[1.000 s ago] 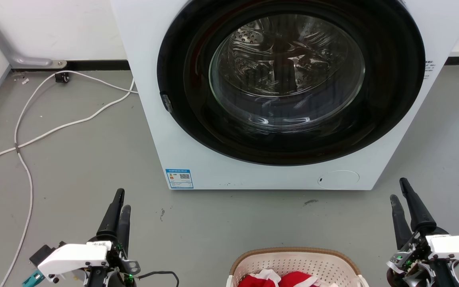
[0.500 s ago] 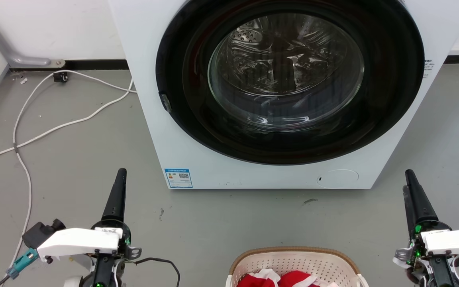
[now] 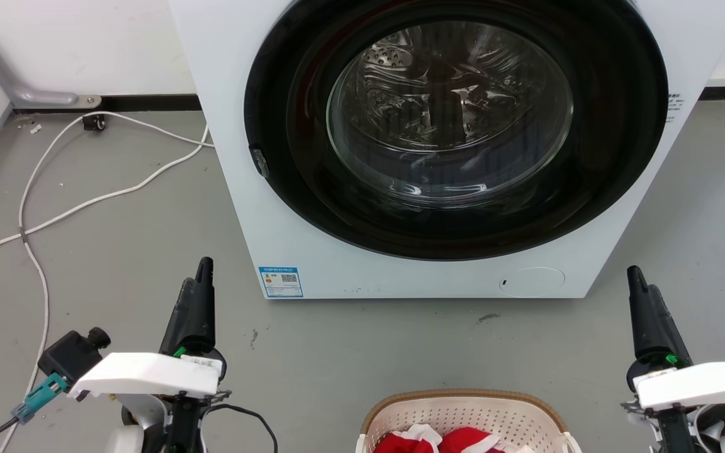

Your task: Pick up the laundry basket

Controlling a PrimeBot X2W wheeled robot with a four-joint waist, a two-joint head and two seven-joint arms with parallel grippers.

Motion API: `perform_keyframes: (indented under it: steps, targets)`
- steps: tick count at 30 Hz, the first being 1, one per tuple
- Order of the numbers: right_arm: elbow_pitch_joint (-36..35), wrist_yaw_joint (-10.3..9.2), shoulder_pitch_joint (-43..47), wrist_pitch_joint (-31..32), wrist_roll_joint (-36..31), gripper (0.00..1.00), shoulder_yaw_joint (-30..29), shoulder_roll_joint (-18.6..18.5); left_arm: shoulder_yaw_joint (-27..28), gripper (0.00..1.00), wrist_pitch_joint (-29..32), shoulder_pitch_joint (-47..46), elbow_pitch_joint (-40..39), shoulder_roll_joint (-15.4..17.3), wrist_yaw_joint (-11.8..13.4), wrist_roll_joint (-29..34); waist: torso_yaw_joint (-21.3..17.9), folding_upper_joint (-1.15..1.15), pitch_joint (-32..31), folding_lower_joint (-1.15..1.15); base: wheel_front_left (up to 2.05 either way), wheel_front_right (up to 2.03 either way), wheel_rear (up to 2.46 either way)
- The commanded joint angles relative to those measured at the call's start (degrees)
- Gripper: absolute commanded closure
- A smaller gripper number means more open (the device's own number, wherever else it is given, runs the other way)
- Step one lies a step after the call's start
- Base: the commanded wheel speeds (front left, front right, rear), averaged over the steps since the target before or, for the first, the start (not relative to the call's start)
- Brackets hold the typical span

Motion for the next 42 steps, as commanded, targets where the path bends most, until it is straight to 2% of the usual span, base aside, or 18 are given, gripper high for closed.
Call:
perform_keyframes:
  steps: [1, 8, 10, 22, 42]
  targets:
    - [-1.4, 0.01, -0.1, -0.7, -3.8, 0.0, 0.4, -0.4, -0.6, 0.0, -0.7, -1.4, -1.2, 0.2, 0.3, 3.2, 0.0, 0.0, 0.0, -0.01, 0.0, 0.0, 0.0]
    - [-1.6, 0.02, 0.3, -2.0, -13.3, 0.0, 1.1, -0.8, -2.0, 0.0, -2.0, -1.1, -0.6, 0.2, 0.9, 10.4, -0.2, 0.0, -0.1, -0.01, 0.0, 0.0, 0.0]
    - [-1.0, 0.02, 0.3, -2.5, -17.5, 0.0, 1.4, -0.9, -2.5, 0.0, -2.7, -0.9, -0.3, 0.1, 1.2, 14.2, -0.3, 0.0, -0.1, -0.01, 0.0, 0.0, 0.0]
    - [-0.9, 0.02, 0.9, -2.9, -27.7, 0.0, 2.5, -1.0, -4.0, 0.0, -4.7, -0.2, 0.8, 0.1, 1.6, 24.6, -0.3, 0.0, -0.2, -0.01, 0.0, 0.0, 0.0]
    - [-1.3, 0.01, 1.4, -3.2, -41.0, 0.0, 3.4, -0.6, -6.2, 0.0, -7.4, 0.3, 1.2, 0.1, 3.1, 36.9, -0.3, 0.0, -0.2, -0.01, 0.0, 0.0, 0.0]
